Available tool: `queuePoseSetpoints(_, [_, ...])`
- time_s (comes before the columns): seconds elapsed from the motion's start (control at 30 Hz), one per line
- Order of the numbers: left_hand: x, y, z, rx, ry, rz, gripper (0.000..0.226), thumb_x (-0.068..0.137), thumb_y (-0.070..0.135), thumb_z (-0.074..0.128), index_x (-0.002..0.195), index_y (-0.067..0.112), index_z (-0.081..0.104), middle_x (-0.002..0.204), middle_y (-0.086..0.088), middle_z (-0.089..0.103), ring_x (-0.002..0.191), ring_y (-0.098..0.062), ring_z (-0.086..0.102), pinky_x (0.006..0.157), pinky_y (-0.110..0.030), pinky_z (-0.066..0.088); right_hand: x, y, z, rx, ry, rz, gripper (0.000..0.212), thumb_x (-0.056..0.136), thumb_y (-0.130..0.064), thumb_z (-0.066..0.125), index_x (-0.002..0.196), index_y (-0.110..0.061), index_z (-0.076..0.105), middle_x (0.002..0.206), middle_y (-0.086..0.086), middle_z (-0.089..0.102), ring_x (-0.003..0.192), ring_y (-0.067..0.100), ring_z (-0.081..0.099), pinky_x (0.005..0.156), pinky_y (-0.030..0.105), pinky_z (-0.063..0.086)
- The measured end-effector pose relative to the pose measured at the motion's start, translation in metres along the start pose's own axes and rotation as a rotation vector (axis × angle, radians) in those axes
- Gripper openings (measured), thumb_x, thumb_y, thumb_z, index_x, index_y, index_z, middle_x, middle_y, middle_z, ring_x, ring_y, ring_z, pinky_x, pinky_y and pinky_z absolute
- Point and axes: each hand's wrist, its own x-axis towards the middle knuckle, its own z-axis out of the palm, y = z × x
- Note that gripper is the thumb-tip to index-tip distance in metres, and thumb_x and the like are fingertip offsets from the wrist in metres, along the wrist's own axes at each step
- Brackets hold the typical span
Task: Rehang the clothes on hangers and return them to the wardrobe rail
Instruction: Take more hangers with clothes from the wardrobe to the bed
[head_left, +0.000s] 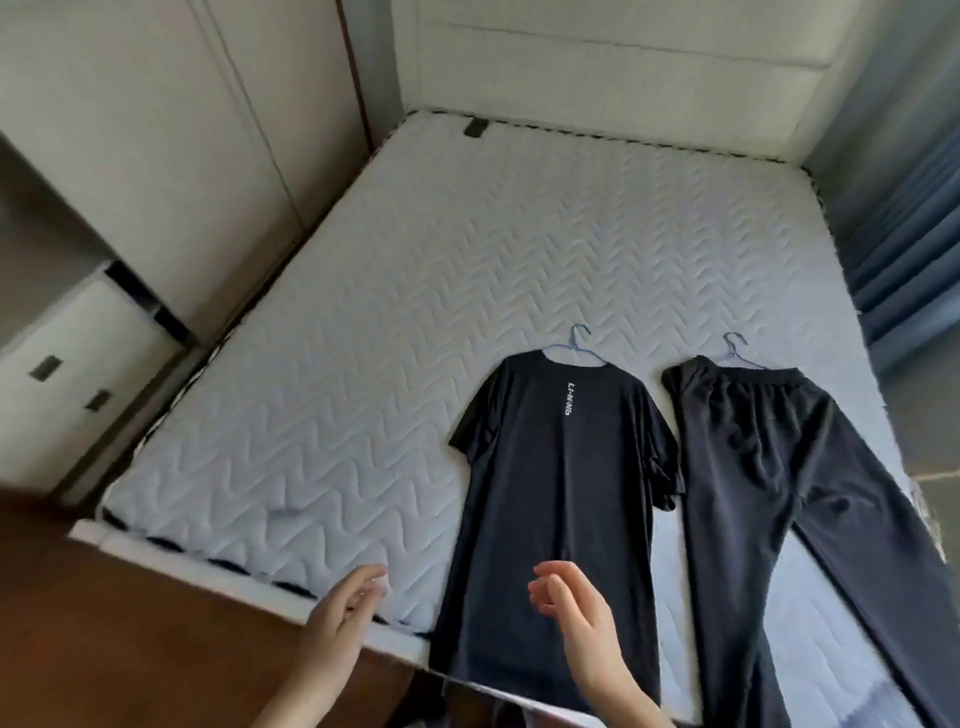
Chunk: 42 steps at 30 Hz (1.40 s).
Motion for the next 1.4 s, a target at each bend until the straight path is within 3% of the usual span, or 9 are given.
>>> queuePoseSetpoints(0.1, [-0.092, -0.045, -0.019, -0.087, 0.16, -0.091, 0.021, 0.086, 0.027, 0.059, 0.096, 0.043, 0.07, 0.089, -0.001, 0.074, 0.083, -0.012, 0.07, 0.077, -0.022, 0.051, -0.04, 0.022, 0.013, -0.018, -0.112, 0.036, 0.025, 0.098, -0.005, 0.046, 0.091, -0.01, 0.069, 0.078, 0.009, 0.07, 0.073, 0.019, 0.063, 0.07, 0.032, 0.051])
queuePoseSetpoints(0.2, [-0.156, -0.096, -0.022, -0.257, 0.389, -0.24, 0.025, 0.074, 0.034, 0.056, 0.092, 0.04, 0.071, 0.085, 0.0, 0.074, 0.083, -0.018, 0.07, 0.081, -0.031, 0.051, -0.052, 0.038, 0.039, -0.066, -0.229, 0.045, 0.025, 0.098, -0.004, 0.045, 0.091, -0.008, 0.068, 0.078, 0.012, 0.07, 0.069, 0.02, 0.061, 0.066, 0.03, 0.05])
queuePoseSetpoints(0.3, [-0.21, -0.138, -0.022, -0.441, 0.632, -0.374, 0.014, 0.09, 0.019, 0.059, 0.093, 0.027, 0.07, 0.087, -0.007, 0.074, 0.086, -0.028, 0.068, 0.081, -0.039, 0.051, -0.062, 0.036, 0.081, -0.164, -0.41, 0.025, 0.023, 0.099, -0.008, 0.046, 0.093, -0.01, 0.068, 0.083, 0.013, 0.072, 0.071, 0.017, 0.064, 0.064, 0.022, 0.051])
queuePoseSetpoints(0.5, [-0.305, -0.22, -0.028, -0.713, 0.959, -0.623, 0.02, 0.099, 0.015, 0.049, 0.102, 0.012, 0.068, 0.089, -0.01, 0.071, 0.083, -0.026, 0.064, 0.081, -0.037, 0.048, -0.096, 0.007, 0.204, -0.34, -0.826, -0.095, 0.023, 0.1, -0.005, 0.043, 0.097, -0.011, 0.064, 0.085, 0.008, 0.067, 0.082, 0.024, 0.063, 0.077, 0.038, 0.05])
queuePoseSetpoints(0.67, [-0.359, -0.274, -0.046, -0.872, 1.16, -0.754, 0.021, 0.101, 0.017, 0.046, 0.098, 0.01, 0.066, 0.09, -0.014, 0.069, 0.085, -0.03, 0.064, 0.079, -0.038, 0.047, -0.13, 0.008, 0.321, -0.42, -0.977, -0.129, 0.023, 0.101, -0.01, 0.042, 0.103, -0.012, 0.065, 0.095, 0.015, 0.07, 0.088, 0.026, 0.068, 0.083, 0.038, 0.054])
queuePoseSetpoints(0.9, [-0.359, -0.336, -0.17, -0.918, 1.142, -0.773, 0.024, 0.101, 0.02, 0.045, 0.098, 0.013, 0.067, 0.092, -0.01, 0.069, 0.088, -0.028, 0.064, 0.079, -0.036, 0.048, -0.162, 0.02, 0.47, -0.456, -0.963, -0.052, 0.021, 0.1, -0.008, 0.045, 0.099, -0.009, 0.066, 0.093, 0.019, 0.07, 0.089, 0.036, 0.069, 0.082, 0.043, 0.056])
queuePoseSetpoints(1.1, [-0.296, -0.332, -0.329, -0.729, 0.966, -0.572, 0.019, 0.099, 0.024, 0.049, 0.098, 0.027, 0.068, 0.095, 0.002, 0.072, 0.093, -0.013, 0.067, 0.086, -0.035, 0.053, -0.141, -0.008, 0.538, -0.413, -0.78, 0.005, 0.02, 0.1, -0.006, 0.043, 0.096, -0.007, 0.062, 0.09, 0.019, 0.066, 0.077, 0.032, 0.065, 0.062, 0.024, 0.057])
queuePoseSetpoints(1.23, [-0.227, -0.332, -0.435, -0.728, 0.943, -0.484, 0.019, 0.099, 0.022, 0.049, 0.101, 0.024, 0.068, 0.099, 0.0, 0.07, 0.095, -0.014, 0.066, 0.084, -0.028, 0.051, -0.097, -0.027, 0.583, -0.36, -0.654, 0.001, 0.02, 0.099, -0.003, 0.042, 0.107, 0.005, 0.059, 0.093, 0.026, 0.063, 0.077, 0.034, 0.061, 0.067, 0.033, 0.051])
queuePoseSetpoints(1.4, [-0.124, -0.332, -0.552, -0.679, 0.852, -0.432, 0.021, 0.101, 0.017, 0.046, 0.098, 0.02, 0.067, 0.096, -0.003, 0.069, 0.089, -0.011, 0.065, 0.073, -0.018, 0.049, -0.034, -0.056, 0.68, -0.321, -0.578, 0.008, 0.018, 0.099, -0.008, 0.044, 0.105, -0.001, 0.059, 0.098, 0.025, 0.065, 0.082, 0.035, 0.062, 0.07, 0.035, 0.05])
